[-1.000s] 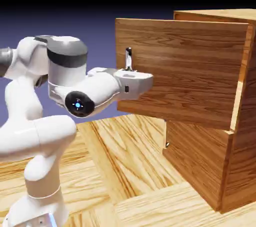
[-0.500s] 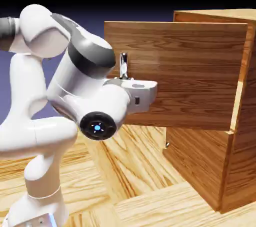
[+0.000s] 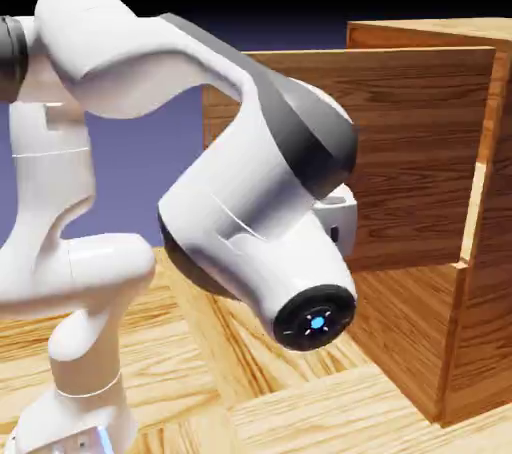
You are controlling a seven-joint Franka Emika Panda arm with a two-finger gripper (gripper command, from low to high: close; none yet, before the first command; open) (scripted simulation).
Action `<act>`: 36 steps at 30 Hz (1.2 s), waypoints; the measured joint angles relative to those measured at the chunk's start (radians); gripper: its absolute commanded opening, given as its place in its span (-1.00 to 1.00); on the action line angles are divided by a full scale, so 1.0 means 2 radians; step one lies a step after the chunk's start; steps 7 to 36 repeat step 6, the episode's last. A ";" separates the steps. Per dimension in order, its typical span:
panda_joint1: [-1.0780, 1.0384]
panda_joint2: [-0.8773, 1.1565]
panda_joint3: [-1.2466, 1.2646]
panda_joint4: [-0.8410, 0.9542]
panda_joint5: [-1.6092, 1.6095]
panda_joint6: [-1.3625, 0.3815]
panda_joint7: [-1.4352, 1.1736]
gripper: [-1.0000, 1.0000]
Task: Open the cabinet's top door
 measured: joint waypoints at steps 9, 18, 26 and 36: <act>0.010 -0.083 0.011 0.095 -0.042 -0.026 -0.005 1.00; 0.010 -0.083 0.011 0.095 -0.042 -0.026 -0.005 1.00; 0.010 -0.083 0.011 0.095 -0.042 -0.026 -0.005 1.00; 0.010 -0.083 0.011 0.095 -0.042 -0.026 -0.005 1.00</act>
